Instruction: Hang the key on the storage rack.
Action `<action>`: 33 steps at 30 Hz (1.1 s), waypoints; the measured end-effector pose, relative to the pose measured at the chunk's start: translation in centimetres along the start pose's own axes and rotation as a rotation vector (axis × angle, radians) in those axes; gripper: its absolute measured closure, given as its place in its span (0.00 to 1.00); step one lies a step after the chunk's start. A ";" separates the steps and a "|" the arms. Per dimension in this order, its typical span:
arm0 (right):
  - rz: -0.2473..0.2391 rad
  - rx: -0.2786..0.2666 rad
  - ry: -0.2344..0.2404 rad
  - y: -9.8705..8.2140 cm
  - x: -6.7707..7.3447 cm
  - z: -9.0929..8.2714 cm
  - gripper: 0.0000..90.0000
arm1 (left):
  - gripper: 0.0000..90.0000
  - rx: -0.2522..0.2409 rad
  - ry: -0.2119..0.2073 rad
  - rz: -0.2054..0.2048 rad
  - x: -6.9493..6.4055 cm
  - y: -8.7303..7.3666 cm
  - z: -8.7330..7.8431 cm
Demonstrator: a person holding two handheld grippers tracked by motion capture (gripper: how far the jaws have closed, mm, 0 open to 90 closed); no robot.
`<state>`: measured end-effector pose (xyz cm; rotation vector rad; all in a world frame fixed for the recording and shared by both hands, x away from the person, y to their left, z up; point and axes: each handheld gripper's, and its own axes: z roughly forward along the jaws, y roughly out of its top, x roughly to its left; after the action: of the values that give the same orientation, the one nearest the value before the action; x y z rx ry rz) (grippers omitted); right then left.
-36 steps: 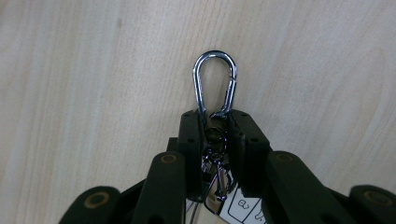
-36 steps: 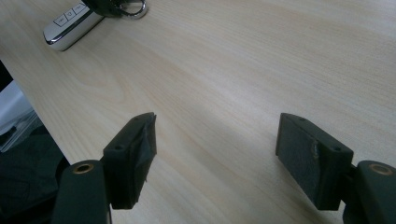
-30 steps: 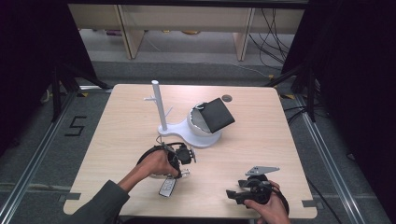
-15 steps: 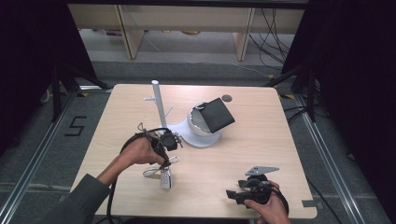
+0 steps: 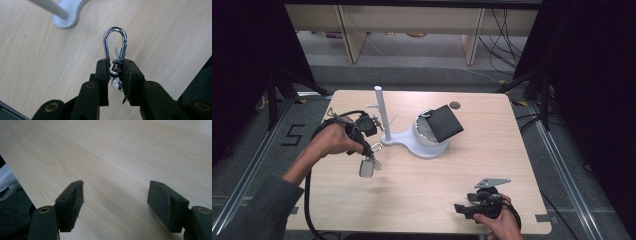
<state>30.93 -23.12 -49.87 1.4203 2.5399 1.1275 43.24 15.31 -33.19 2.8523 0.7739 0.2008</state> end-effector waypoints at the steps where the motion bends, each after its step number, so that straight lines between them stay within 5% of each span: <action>1: 0.037 0.009 0.007 0.0 0.3 -0.1 0.33 | 0.84 0.004 0.014 -0.014 0.5 -0.2 -0.4; 10: 0.002 -0.001 0.000 0.0 0.0 0.0 0.33 | 0.84 -0.036 0.043 -0.109 3.3 -0.8 -2.6; 12: 0.031 0.009 0.005 0.0 0.2 -0.1 0.33 | 0.84 -0.040 0.048 -0.125 4.0 -0.7 -3.2; 33: 0.013 0.010 0.009 0.0 0.1 0.0 0.33 | 0.84 -0.075 0.090 -0.221 7.2 1.5 -5.4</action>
<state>30.84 -23.01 -49.84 1.4393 2.5492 1.1277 49.20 18.44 -27.04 2.6774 1.0674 0.3205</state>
